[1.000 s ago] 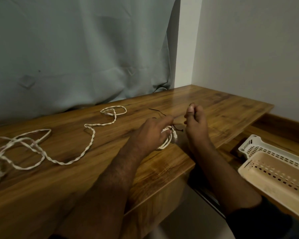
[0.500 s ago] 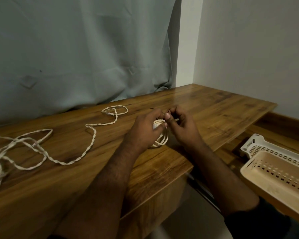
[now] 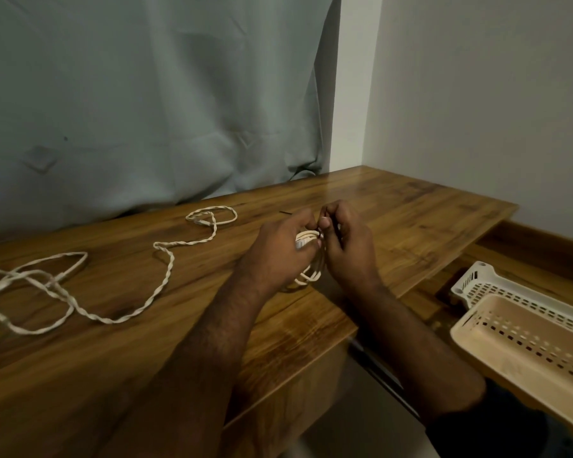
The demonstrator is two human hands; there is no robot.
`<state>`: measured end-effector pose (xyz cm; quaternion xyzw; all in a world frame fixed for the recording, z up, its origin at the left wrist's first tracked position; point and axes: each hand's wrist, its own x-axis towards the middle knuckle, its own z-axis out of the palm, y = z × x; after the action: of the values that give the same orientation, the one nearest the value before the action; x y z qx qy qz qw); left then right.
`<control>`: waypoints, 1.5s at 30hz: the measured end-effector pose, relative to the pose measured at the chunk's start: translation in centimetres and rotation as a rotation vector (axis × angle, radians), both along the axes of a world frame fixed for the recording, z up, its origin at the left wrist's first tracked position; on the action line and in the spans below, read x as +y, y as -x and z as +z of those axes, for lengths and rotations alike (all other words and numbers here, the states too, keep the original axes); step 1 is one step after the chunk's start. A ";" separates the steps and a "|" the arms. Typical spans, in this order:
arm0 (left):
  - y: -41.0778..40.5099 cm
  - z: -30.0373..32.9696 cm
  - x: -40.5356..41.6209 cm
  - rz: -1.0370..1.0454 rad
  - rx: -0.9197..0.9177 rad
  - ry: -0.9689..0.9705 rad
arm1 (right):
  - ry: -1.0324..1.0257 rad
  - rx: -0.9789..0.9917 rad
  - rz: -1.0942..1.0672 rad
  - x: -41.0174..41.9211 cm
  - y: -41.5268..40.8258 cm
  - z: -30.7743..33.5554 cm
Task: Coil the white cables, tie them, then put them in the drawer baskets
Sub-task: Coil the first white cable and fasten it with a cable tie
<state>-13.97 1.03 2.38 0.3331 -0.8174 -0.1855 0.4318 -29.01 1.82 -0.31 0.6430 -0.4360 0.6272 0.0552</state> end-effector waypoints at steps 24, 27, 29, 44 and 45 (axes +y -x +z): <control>-1.5 0.0 -0.3 0.040 -0.106 0.141 | -0.123 -0.183 0.277 0.1 -0.5 -0.3; -1.7 -0.2 -0.3 0.063 -0.114 0.162 | -0.135 -0.209 0.311 0.5 -0.6 0.0; -1.8 -0.2 -0.3 0.078 -0.129 0.189 | -0.148 -0.219 0.315 0.6 -0.6 0.1; -2.0 -0.2 -0.1 0.200 -0.167 0.272 | -0.208 -0.282 0.309 0.1 0.0 -0.2; -2.0 -0.2 -0.1 0.184 -0.153 0.257 | -0.223 -0.349 0.347 0.2 0.0 -0.1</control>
<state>-11.95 0.89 2.20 0.3616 -0.8309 -0.0133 0.4226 -29.01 2.01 -0.42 0.5924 -0.3884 0.6768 -0.2002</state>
